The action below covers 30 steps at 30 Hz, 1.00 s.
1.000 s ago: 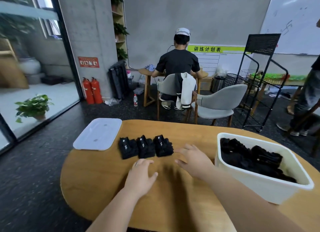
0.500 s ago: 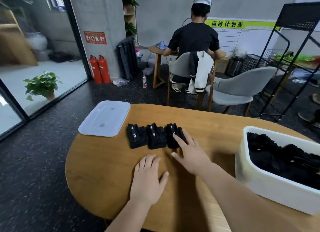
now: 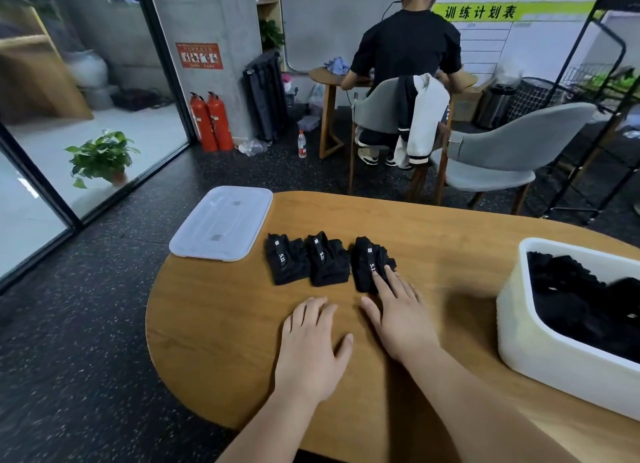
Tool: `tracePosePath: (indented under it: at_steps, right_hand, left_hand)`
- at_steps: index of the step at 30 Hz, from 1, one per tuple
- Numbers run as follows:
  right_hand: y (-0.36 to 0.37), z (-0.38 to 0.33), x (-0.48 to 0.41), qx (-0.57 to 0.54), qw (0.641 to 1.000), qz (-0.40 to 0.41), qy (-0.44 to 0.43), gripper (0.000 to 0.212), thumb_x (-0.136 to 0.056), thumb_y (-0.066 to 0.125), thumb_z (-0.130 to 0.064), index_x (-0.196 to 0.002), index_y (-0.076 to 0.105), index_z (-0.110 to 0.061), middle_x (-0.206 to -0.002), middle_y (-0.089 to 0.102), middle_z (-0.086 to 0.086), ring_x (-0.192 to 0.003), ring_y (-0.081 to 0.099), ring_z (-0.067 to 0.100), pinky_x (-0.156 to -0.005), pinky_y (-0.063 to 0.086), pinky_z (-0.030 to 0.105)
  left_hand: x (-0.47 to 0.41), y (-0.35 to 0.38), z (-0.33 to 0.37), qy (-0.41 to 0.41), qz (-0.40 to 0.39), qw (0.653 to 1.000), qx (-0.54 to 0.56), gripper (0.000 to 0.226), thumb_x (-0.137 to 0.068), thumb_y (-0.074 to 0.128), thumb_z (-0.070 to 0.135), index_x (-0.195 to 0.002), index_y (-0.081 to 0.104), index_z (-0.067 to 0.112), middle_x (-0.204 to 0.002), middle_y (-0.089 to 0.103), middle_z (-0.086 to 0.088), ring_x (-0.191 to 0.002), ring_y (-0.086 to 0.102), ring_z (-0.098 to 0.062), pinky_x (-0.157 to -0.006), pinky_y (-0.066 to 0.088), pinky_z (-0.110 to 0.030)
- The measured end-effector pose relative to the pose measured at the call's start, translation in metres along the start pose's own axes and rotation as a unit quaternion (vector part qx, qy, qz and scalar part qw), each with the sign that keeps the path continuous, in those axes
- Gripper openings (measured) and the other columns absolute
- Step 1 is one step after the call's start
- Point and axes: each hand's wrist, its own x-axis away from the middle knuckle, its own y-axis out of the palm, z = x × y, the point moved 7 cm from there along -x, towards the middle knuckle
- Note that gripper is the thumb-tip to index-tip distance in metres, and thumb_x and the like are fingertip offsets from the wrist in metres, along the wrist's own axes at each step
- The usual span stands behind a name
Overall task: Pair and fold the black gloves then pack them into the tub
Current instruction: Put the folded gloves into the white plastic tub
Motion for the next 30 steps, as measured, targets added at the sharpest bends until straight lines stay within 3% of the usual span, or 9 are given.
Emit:
tracePosePath:
  at_steps: [7,13,19,26,30]
  right_hand:
    - [0.004,0.007,0.038,0.000,0.999,0.039,-0.018,0.069,-0.107,0.014,-0.064,-0.164,0.031,-0.030,-0.173,0.022,-0.003,-0.160,0.019,0.014,-0.130,0.015,0.038]
    - [0.007,0.014,0.079,0.015,0.998,0.056,-0.035,0.064,-0.107,0.016,-0.059,-0.162,0.035,-0.033,-0.171,0.028,-0.005,-0.157,0.027,0.013,-0.130,0.017,0.034]
    - [-0.005,0.015,0.116,0.009,0.989,0.137,-0.053,0.048,-0.105,0.040,-0.047,-0.142,0.064,-0.028,-0.152,0.059,0.000,-0.135,0.059,0.019,-0.114,0.044,0.038]
    - [-0.013,0.013,0.147,0.002,0.974,0.207,-0.095,0.038,-0.101,0.051,-0.037,-0.125,0.077,-0.023,-0.134,0.071,0.003,-0.119,0.069,0.021,-0.103,0.055,0.040]
    - [-0.020,0.015,0.162,-0.019,0.967,0.234,-0.099,0.034,-0.100,0.053,-0.036,-0.118,0.079,-0.023,-0.127,0.074,0.001,-0.113,0.070,0.019,-0.100,0.055,0.038]
  left_hand:
    - [0.001,0.001,-0.001,0.004,0.011,1.000,0.017,0.060,-0.102,0.037,0.064,-0.154,0.044,0.035,-0.162,0.033,0.016,-0.154,0.020,-0.009,-0.127,0.025,-0.039]
    - [0.005,0.000,0.002,0.033,0.022,0.999,0.028,0.055,-0.105,0.037,0.059,-0.150,0.051,0.030,-0.152,0.043,0.015,-0.146,0.031,-0.009,-0.123,0.030,-0.036]
    - [0.016,-0.005,0.024,0.107,0.017,0.994,-0.014,0.055,-0.108,0.031,0.052,-0.146,0.060,0.025,-0.140,0.054,0.015,-0.134,0.043,-0.009,-0.114,0.038,-0.032]
    - [0.023,-0.008,0.048,0.035,-0.024,0.997,0.072,0.050,-0.109,0.040,0.054,-0.149,0.056,0.029,-0.142,0.053,0.017,-0.133,0.040,-0.008,-0.114,0.035,-0.030]
    - [0.022,-0.003,0.059,-0.028,-0.054,0.983,0.173,0.038,-0.106,0.051,0.051,-0.136,0.061,0.029,-0.127,0.061,0.015,-0.122,0.055,-0.008,-0.105,0.049,-0.032]
